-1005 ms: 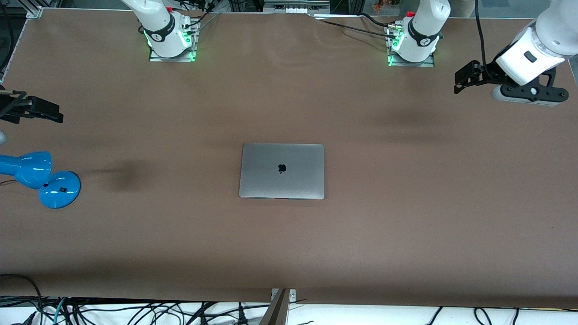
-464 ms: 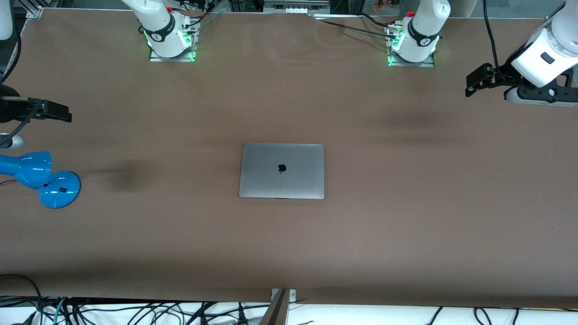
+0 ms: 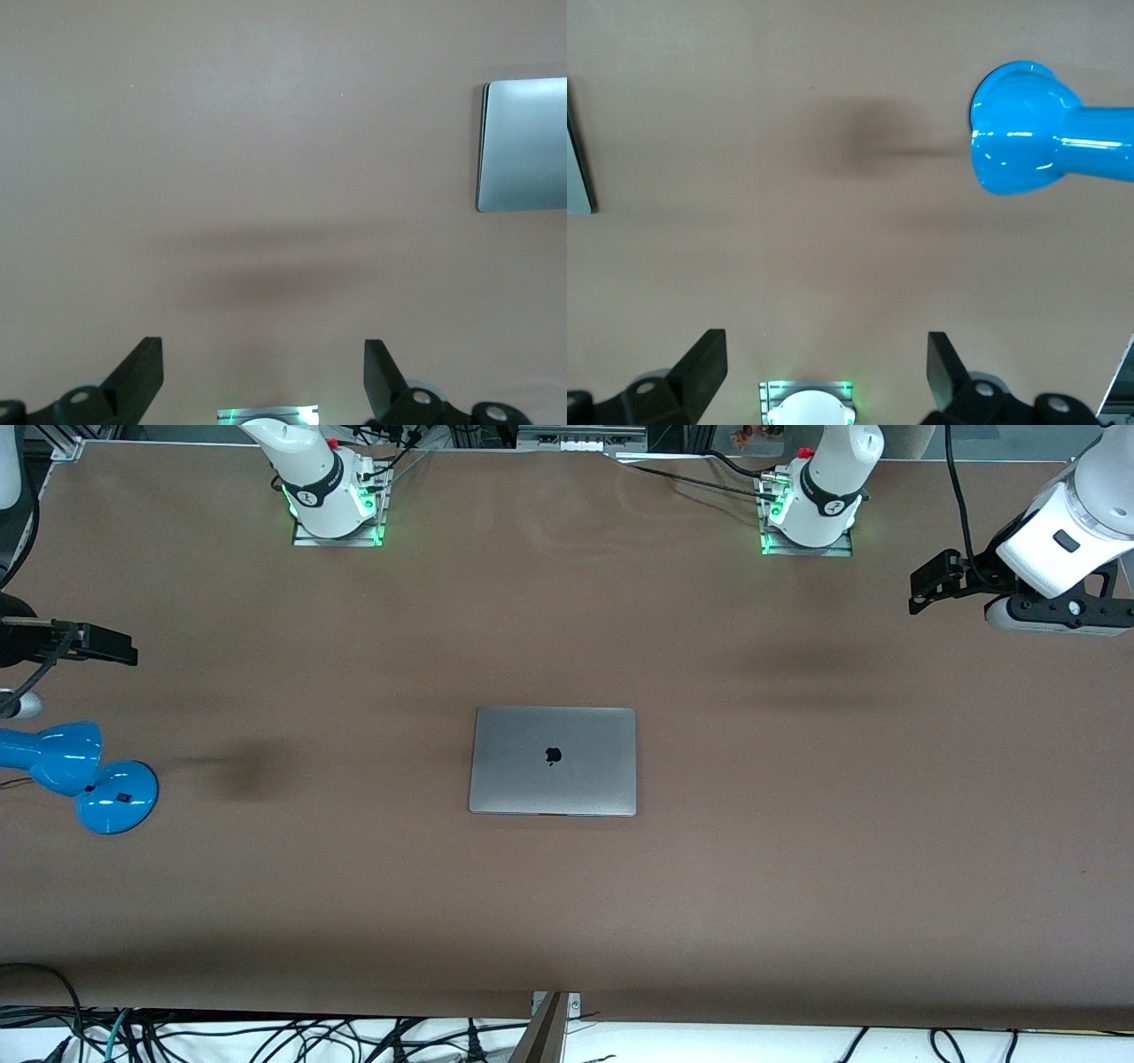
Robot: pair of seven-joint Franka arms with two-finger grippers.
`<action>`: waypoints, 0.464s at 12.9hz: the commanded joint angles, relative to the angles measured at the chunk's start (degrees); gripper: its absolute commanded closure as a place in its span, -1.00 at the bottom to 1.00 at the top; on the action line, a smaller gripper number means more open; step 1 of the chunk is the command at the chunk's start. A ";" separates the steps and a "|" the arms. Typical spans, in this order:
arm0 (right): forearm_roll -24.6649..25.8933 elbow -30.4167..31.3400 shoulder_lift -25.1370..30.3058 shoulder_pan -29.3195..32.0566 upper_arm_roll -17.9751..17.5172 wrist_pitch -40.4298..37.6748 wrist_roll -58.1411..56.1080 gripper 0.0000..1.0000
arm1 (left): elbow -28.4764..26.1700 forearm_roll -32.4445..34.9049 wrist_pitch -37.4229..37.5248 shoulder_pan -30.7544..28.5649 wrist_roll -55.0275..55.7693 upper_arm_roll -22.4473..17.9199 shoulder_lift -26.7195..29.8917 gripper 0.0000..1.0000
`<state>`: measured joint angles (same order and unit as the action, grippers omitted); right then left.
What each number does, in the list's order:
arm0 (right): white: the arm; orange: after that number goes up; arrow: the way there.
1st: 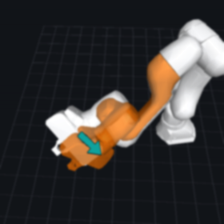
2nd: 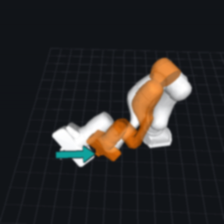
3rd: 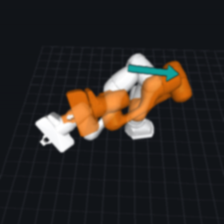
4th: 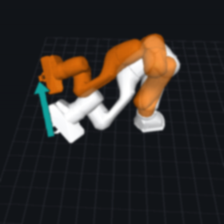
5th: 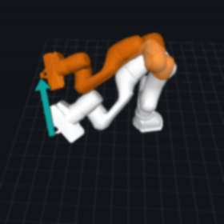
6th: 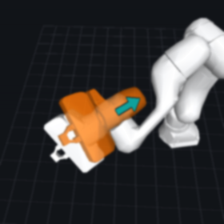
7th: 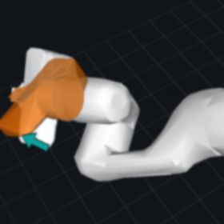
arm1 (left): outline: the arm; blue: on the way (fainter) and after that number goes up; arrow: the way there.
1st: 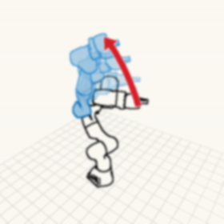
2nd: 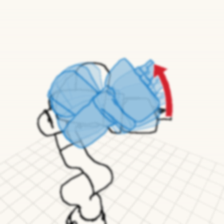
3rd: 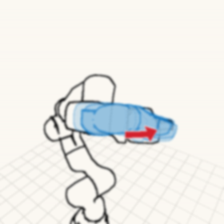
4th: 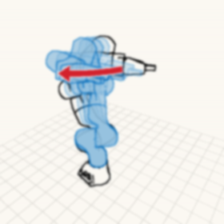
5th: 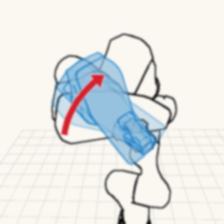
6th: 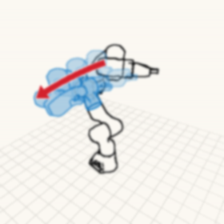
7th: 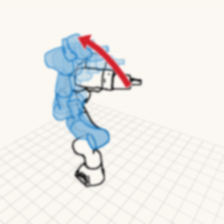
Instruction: Close laptop with both arms from behind
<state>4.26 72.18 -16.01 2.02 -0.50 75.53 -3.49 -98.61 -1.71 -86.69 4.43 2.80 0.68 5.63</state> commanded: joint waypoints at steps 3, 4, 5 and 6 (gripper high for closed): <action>-4.51 1.21 0.80 0.52 -0.21 4.27 -0.64 -0.99 | 2.10 1.44 1.70 -0.30 -0.78 0.37 -0.80 -1.00; -5.66 1.12 0.80 0.52 -0.21 3.92 -0.64 -0.99 | 2.10 1.45 1.70 -0.30 -0.78 0.37 -0.80 -1.00; -5.84 1.12 0.80 0.44 -0.21 3.83 -0.90 -0.99 | 2.10 1.53 1.70 -0.30 -0.78 0.37 -0.80 -1.00; -5.76 1.12 0.89 0.35 -0.29 3.74 -0.81 -0.99 | 2.10 1.53 1.79 -0.22 -0.86 0.46 -0.80 -1.00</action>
<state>-0.42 72.40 -16.15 2.07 -0.55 79.07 -3.49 -98.53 -1.71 -86.57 4.43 2.80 0.68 5.63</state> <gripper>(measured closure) 0.000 0.000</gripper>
